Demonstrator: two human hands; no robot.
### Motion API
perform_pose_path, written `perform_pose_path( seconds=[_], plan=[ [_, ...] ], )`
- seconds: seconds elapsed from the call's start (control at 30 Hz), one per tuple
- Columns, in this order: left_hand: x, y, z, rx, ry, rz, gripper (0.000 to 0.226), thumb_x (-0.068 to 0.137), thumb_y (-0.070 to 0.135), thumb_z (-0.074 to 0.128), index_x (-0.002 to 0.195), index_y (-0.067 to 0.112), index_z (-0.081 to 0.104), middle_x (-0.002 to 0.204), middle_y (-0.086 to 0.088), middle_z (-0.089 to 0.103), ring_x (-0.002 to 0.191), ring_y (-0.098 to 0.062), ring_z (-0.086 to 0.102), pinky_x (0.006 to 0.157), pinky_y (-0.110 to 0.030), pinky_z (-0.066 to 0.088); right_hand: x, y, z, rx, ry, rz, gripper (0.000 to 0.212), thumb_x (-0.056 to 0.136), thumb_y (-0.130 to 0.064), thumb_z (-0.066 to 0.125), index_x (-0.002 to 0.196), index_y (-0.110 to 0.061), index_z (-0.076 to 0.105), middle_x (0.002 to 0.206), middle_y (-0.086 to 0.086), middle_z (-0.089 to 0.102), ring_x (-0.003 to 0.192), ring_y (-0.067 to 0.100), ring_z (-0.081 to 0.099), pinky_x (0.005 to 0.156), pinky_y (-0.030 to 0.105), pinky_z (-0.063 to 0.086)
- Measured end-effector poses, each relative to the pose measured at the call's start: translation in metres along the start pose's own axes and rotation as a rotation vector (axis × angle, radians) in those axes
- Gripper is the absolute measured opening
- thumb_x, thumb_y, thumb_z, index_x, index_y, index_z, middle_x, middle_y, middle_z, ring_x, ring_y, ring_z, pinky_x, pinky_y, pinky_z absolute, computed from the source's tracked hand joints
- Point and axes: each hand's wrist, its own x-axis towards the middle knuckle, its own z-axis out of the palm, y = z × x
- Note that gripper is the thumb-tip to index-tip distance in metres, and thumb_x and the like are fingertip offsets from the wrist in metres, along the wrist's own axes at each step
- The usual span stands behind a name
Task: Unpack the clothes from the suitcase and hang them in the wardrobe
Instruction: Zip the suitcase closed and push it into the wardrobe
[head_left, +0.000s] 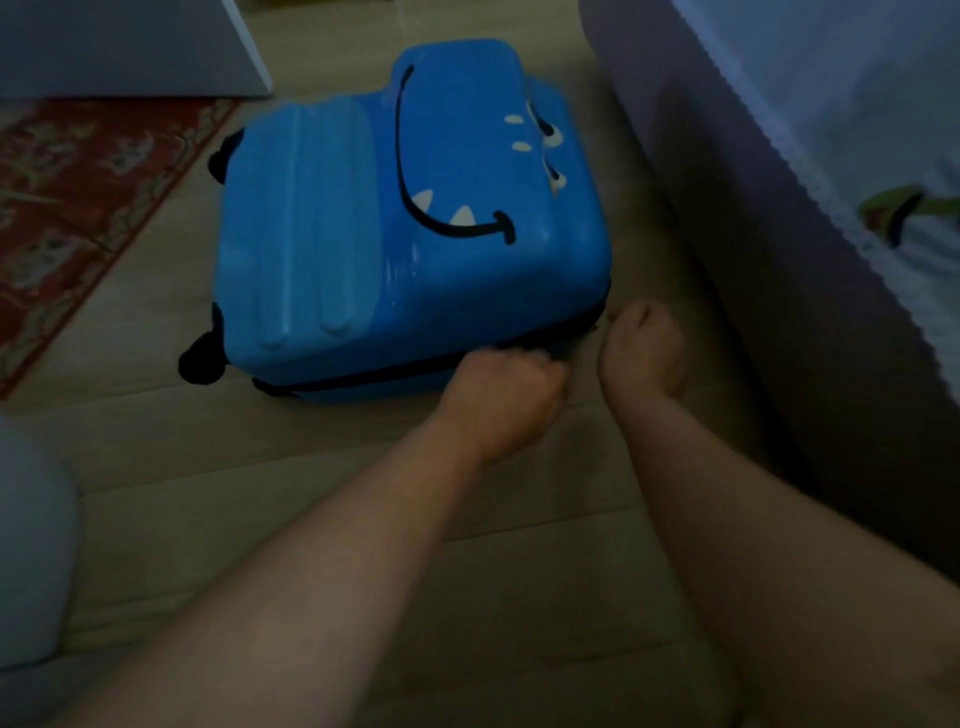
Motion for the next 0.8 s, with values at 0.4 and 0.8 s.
perform_pose_path(
  seconds=[0.4, 0.8],
  plan=[
    [0.054, 0.044, 0.048, -1.224, 0.039, -1.199, 0.040, 0.084, 0.051, 0.060, 0.081, 0.013, 0.072, 0.090, -0.007, 0.073, 0.078, -0.022, 0.065, 0.069, -0.029, 0.051, 0.054, -0.011, -0.022, -0.106, -0.492, -0.795, 0.079, 0.086, -0.056, 0.053, 0.149, -0.031, 0.014, 0.153, 0.004, 0.027, 0.137, 0.021, 0.032, 0.109, 0.036, 0.033],
    [0.057, 0.064, 0.033, -0.832, 0.112, -1.071, 0.034, 0.098, 0.028, 0.035, 0.077, 0.011, 0.056, 0.085, -0.010, 0.064, 0.077, -0.027, 0.058, 0.056, -0.029, 0.031, 0.044, -0.016, -0.012, -0.176, -0.298, -0.915, 0.090, 0.073, -0.062, 0.063, 0.148, -0.033, 0.021, 0.149, 0.011, 0.029, 0.133, 0.030, 0.036, 0.105, 0.050, 0.035]
  ],
)
